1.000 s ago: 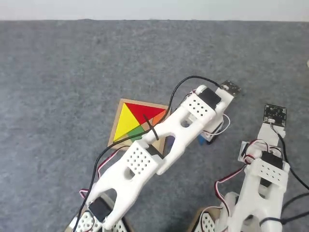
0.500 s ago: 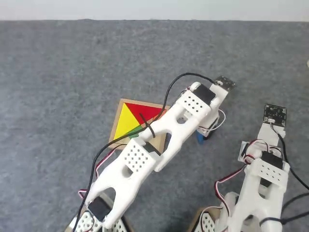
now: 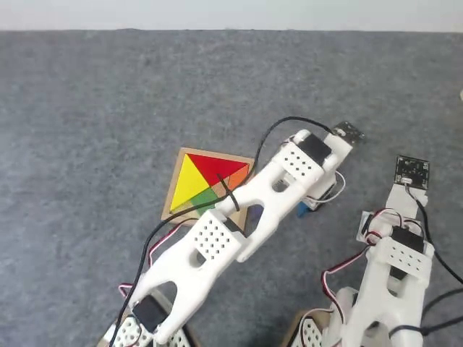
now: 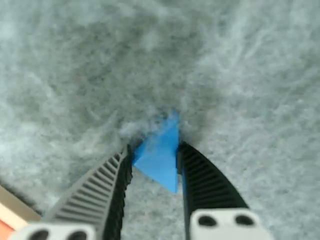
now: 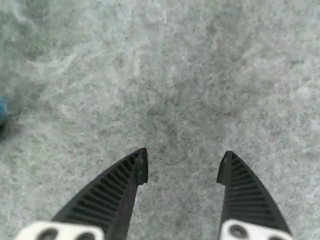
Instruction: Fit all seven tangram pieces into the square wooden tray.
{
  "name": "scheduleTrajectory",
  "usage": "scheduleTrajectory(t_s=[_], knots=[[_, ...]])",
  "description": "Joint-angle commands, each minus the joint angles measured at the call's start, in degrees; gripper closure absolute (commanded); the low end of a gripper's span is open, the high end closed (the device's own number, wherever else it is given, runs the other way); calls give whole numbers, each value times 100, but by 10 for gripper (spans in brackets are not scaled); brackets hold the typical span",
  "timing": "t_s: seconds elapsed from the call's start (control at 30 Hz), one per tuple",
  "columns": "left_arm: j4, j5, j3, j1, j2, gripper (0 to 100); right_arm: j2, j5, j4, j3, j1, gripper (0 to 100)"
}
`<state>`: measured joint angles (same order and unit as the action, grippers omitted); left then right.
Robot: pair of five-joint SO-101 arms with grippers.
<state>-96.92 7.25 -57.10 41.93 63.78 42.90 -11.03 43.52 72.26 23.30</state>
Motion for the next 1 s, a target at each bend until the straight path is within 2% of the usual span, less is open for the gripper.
scheduleTrajectory(t_s=[0.0,0.33,0.77,0.83,0.97], knots=[[-202,-53,-92,18,26,939,171,-26,-92,-35,66,772],[-369,-88,-171,-26,-229,967,171,-26,-92,-35,66,772],[-369,-114,804,-132,-1310,963,171,-26,-92,-35,66,772],[-360,-123,804,-141,-1336,934,171,-26,-92,-35,66,772],[-369,-114,778,-440,-1556,795,180,-26,-66,-53,66,772]])
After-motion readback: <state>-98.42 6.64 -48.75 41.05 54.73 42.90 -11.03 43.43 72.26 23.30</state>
